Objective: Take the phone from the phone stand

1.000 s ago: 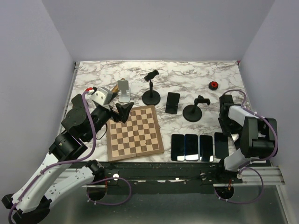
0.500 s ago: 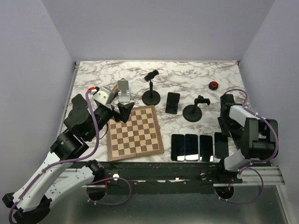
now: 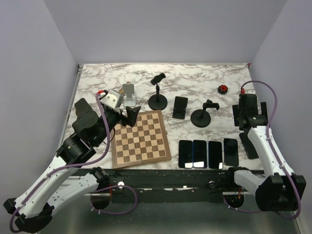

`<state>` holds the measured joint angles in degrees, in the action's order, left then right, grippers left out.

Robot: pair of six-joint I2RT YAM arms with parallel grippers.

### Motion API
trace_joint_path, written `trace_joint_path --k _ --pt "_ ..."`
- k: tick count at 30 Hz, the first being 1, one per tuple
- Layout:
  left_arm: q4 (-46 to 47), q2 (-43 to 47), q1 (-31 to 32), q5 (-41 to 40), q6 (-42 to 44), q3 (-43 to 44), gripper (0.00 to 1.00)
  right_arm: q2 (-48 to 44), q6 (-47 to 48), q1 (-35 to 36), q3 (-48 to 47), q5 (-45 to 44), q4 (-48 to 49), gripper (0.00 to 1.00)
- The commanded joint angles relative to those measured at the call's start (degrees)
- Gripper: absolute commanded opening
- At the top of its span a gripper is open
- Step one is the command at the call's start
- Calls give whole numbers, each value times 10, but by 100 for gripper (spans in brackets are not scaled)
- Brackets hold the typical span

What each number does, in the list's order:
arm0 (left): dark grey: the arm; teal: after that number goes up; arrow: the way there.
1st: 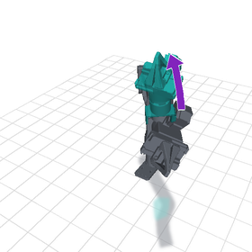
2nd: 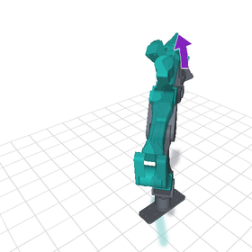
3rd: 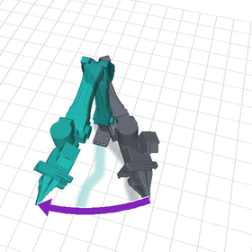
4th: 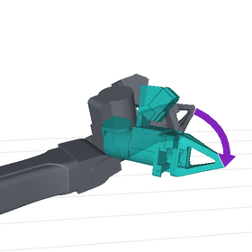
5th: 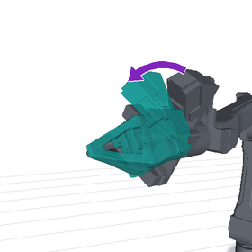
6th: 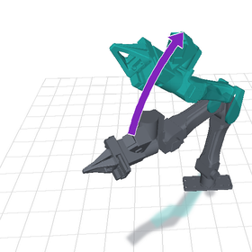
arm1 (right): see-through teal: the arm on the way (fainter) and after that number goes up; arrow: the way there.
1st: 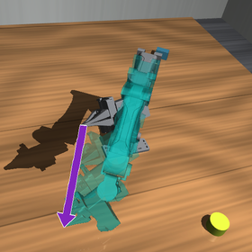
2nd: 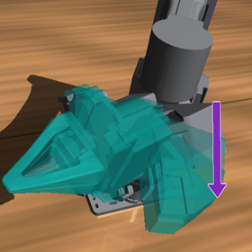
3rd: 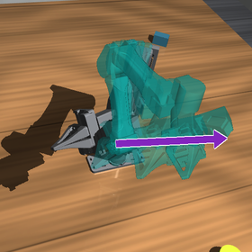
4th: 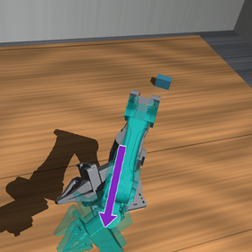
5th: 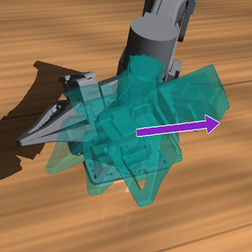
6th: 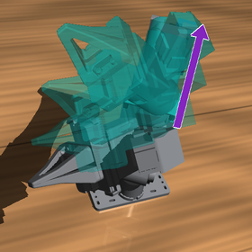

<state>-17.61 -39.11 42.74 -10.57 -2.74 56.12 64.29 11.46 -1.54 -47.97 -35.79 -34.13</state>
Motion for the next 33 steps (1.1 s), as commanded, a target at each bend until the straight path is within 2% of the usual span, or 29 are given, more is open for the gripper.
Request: trace_joint_path --k 1,9,11,15,21,28,30,33 --pt "16 -11 8 -35 14 -12 89 -90 -11 46 -22 11 -4 100" --pt "33 -33 20 -83 24 -28 94 -267 20 69 -15 99 8 100" --pt "41 -33 20 -104 25 -36 98 -311 27 69 -8 133 23 100" --pt "71 -27 20 -151 46 -60 99 -395 30 69 27 195 68 100" --pt "141 -16 20 -218 71 -109 99 -449 -45 69 90 224 146 100" --pt "270 35 18 -270 146 -187 98 -537 -89 80 147 303 215 100" --pt "309 52 17 -282 174 -209 98 -553 -107 93 156 275 235 100" --pt "345 69 12 -307 198 -229 99 -555 -153 120 162 167 260 100"
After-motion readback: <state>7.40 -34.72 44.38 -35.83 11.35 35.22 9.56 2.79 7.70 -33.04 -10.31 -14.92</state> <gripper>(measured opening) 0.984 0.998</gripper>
